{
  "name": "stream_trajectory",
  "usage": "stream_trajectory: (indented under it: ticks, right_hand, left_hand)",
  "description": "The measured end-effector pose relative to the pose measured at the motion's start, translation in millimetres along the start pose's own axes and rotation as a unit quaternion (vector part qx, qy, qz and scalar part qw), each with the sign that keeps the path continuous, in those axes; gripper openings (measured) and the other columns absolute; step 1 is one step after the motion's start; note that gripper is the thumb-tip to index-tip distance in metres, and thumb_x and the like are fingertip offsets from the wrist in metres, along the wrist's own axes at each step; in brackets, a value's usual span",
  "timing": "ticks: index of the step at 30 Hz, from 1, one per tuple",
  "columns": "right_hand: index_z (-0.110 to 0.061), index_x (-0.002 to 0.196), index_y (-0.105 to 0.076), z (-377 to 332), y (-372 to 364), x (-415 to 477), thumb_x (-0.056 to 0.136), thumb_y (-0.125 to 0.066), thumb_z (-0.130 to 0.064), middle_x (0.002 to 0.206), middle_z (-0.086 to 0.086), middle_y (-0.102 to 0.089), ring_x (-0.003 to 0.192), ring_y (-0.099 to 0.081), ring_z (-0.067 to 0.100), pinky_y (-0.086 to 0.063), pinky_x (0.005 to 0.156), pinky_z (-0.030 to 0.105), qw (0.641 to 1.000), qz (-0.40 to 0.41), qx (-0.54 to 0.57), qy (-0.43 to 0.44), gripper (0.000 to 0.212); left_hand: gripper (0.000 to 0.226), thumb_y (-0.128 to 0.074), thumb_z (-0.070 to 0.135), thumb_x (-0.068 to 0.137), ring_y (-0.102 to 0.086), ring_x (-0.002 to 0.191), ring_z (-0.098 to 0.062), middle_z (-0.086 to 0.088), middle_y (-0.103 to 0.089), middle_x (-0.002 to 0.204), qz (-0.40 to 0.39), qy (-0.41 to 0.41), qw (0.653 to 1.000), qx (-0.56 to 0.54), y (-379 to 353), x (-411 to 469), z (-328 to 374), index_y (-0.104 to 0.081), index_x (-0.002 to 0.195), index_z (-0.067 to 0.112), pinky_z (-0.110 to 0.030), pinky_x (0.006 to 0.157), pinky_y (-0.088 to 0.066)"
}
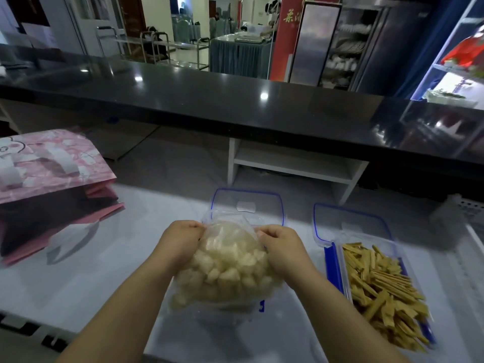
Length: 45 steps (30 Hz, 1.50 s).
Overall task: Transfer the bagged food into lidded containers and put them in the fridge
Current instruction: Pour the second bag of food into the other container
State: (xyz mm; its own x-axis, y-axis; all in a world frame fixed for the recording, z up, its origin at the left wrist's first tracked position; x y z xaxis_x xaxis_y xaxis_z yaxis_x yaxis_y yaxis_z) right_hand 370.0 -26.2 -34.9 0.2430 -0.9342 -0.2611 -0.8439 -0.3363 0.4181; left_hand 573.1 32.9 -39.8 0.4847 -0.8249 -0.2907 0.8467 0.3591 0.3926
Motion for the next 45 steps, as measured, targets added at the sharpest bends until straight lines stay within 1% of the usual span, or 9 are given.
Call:
stream_trajectory:
  ticks: [4, 8, 14, 20, 25, 31, 37, 40, 45]
  right_hand:
    - [-0.011, 0.086, -0.071, 4, -1, -6, 0.091, -0.054, -0.016, 0.096, 0.017, -0.07, 0.079, -0.064, 0.025, -0.053, 0.086, 0.048, 0.999, -0.005, 0.032, 0.023, 0.019]
    - [-0.028, 0.097, -0.071, 8, -9, -10, 0.081, -0.066, -0.028, 0.102, -0.004, -0.071, 0.1, -0.066, 0.017, -0.052, 0.094, 0.04, 0.995, -0.057, 0.083, 0.025, 0.017]
    - [-0.033, 0.14, -0.044, 7, -22, -22, 0.059, -0.082, -0.029, 0.131, -0.013, -0.053, 0.117, -0.053, 0.005, -0.049, 0.099, 0.031, 0.978, -0.179, -0.065, 0.081, 0.09]
    - [-0.03, 0.121, -0.062, -22, -21, -22, 0.076, -0.075, -0.019, 0.093, -0.022, -0.059, 0.089, -0.059, 0.001, -0.044, 0.071, 0.008, 0.97, -0.091, -0.174, 0.143, 0.048]
    - [-0.023, 0.091, -0.072, -26, -10, 0, 0.076, -0.074, -0.014, 0.081, -0.005, -0.072, 0.075, -0.068, 0.011, -0.057, 0.065, 0.022, 0.991, -0.021, -0.065, 0.111, 0.018]
    - [-0.026, 0.145, -0.036, -28, -20, 2, 0.085, -0.067, -0.035, 0.142, -0.004, -0.047, 0.125, -0.047, 0.015, -0.038, 0.096, 0.023, 0.971, -0.065, -0.196, 0.121, 0.069]
    - [-0.034, 0.151, -0.012, -19, -41, -12, 0.069, -0.078, -0.034, 0.154, -0.006, -0.019, 0.14, -0.024, 0.015, -0.033, 0.109, 0.028, 0.93, -0.156, -0.291, 0.16, 0.105]
    - [-0.03, 0.149, -0.02, -19, -44, -12, 0.07, -0.077, -0.026, 0.151, -0.004, -0.024, 0.135, -0.031, 0.016, -0.038, 0.103, 0.026, 0.905, -0.16, -0.356, 0.166, 0.098]
    - [-0.025, 0.128, -0.053, -38, -42, -6, 0.073, -0.067, -0.021, 0.123, 0.001, -0.053, 0.107, -0.053, 0.021, -0.049, 0.085, 0.029, 0.894, -0.106, -0.389, 0.197, 0.056]
  left_hand:
    - [0.033, -0.054, 0.017, 0.093, -0.043, 0.043, -0.014, -0.003, -0.053, 0.048, -0.025, -0.003, 1.0, -0.017, -4, -4, -4, -0.066, 0.066, 0.002, -0.023, 0.048, -0.036]
    - [0.026, -0.056, 0.024, 0.092, -0.06, 0.062, -0.018, 0.0, -0.069, 0.066, -0.001, -0.058, 0.998, -0.017, 5, -15, 0, -0.075, 0.077, 0.014, -0.031, 0.067, -0.05]
    - [0.013, -0.07, 0.03, 0.081, -0.066, 0.082, -0.001, 0.009, -0.073, 0.087, -0.056, -0.103, 0.991, 0.058, 4, -33, -2, -0.072, 0.093, 0.028, -0.02, 0.075, -0.05]
    - [0.007, -0.072, 0.021, 0.078, -0.061, 0.066, -0.016, -0.002, -0.067, 0.069, -0.022, -0.151, 0.973, 0.174, 2, -28, 9, -0.071, 0.075, 0.015, -0.025, 0.061, -0.049]
    - [0.009, -0.066, 0.019, 0.085, -0.062, 0.073, -0.011, 0.004, -0.069, 0.077, 0.052, -0.165, 0.978, 0.115, 6, -7, 27, -0.071, 0.079, 0.014, -0.014, 0.062, -0.041]
    - [0.019, -0.062, 0.029, 0.089, -0.059, 0.087, -0.006, 0.005, -0.065, 0.101, 0.023, -0.173, 0.973, 0.152, -3, -8, 25, -0.07, 0.102, 0.018, -0.015, 0.074, -0.043]
    - [0.085, -0.076, 0.036, 0.072, -0.042, 0.122, -0.009, 0.013, -0.039, 0.132, -0.123, -0.199, 0.937, 0.258, -24, -27, 4, -0.03, 0.143, 0.03, -0.022, 0.1, -0.036]
    - [0.091, -0.077, 0.031, 0.064, -0.038, 0.127, -0.009, 0.014, -0.037, 0.136, -0.146, -0.217, 0.911, 0.319, -31, -25, -6, -0.029, 0.142, 0.034, -0.025, 0.103, -0.039]
    - [0.04, -0.059, 0.021, 0.077, -0.051, 0.108, -0.021, 0.002, -0.055, 0.114, -0.077, -0.263, 0.86, 0.43, -34, -30, 16, -0.052, 0.116, 0.019, -0.031, 0.087, -0.046]
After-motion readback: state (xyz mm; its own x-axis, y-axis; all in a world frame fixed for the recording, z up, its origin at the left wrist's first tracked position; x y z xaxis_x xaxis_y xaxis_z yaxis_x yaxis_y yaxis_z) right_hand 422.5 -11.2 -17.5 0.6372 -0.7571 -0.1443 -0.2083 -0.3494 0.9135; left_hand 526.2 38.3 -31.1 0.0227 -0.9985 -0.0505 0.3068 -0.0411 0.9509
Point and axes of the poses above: each hand's wrist, its own x-axis towards the middle knuckle, its own y-axis out of the back of the hand, z = x × y, the point moved 10 cm from there along x, towards the middle knuckle
